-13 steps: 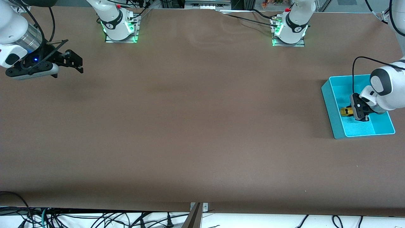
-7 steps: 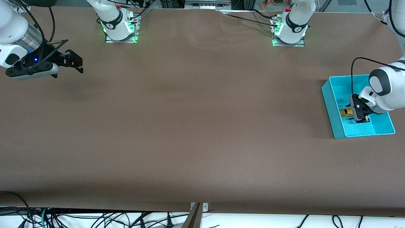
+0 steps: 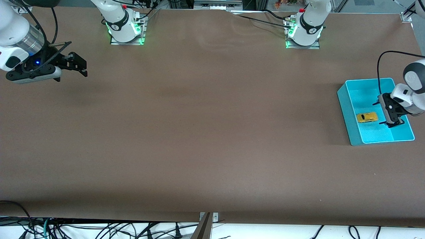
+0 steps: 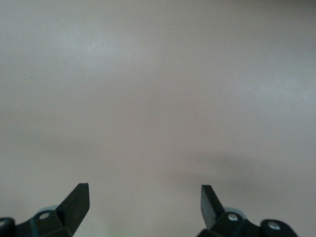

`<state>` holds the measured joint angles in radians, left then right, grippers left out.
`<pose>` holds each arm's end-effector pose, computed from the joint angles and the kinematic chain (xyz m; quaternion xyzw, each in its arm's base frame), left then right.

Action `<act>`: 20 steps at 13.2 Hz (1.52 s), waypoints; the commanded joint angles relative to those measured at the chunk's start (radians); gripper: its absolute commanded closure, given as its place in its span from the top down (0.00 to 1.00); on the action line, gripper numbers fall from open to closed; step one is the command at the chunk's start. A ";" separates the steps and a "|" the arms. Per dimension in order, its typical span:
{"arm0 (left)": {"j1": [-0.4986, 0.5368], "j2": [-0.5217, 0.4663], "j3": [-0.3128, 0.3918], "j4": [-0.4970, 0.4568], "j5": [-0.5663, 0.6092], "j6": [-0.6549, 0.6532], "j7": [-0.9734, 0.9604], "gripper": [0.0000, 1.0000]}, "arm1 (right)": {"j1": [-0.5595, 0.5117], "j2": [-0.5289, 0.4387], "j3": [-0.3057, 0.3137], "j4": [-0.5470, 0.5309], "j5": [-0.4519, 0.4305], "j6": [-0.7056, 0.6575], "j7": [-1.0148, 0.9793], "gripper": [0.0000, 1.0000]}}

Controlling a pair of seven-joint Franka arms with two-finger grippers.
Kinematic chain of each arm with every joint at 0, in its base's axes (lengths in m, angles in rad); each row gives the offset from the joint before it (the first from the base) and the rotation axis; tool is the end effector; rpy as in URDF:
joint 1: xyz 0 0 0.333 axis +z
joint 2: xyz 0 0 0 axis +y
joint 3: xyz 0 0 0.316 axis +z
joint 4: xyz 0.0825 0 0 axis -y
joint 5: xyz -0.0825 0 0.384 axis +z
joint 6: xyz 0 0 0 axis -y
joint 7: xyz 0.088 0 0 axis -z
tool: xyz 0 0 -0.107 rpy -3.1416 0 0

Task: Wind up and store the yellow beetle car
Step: 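Open the left gripper and release the car in the bin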

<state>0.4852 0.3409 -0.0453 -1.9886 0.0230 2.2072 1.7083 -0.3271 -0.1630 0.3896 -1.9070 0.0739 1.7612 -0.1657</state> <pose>0.5360 0.2540 0.2822 0.8002 -0.5967 -0.0301 0.0530 0.5132 0.0504 0.5610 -0.9945 -0.1048 -0.0031 0.0053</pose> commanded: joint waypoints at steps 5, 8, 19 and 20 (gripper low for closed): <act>-0.143 -0.175 -0.001 0.019 -0.080 -0.234 -0.400 1.00 | 0.002 0.008 -0.005 0.019 0.014 -0.020 0.005 1.00; -0.186 -0.204 0.002 0.080 -0.184 -0.323 -0.412 1.00 | 0.002 0.008 -0.005 0.019 0.014 -0.020 0.005 1.00; -0.349 -0.215 -0.091 0.378 -0.175 -0.578 -1.109 1.00 | 0.003 0.007 -0.005 0.019 0.009 -0.019 0.003 1.00; -0.350 -0.214 -0.102 0.398 -0.155 -0.596 -1.159 1.00 | 0.002 0.008 -0.005 0.019 0.009 -0.019 0.002 1.00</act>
<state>0.1391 0.1213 -0.1353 -1.6410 -0.1512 1.6576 0.6447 -0.3271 -0.1622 0.3893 -1.9070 0.0739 1.7603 -0.1657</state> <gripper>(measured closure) 0.000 0.000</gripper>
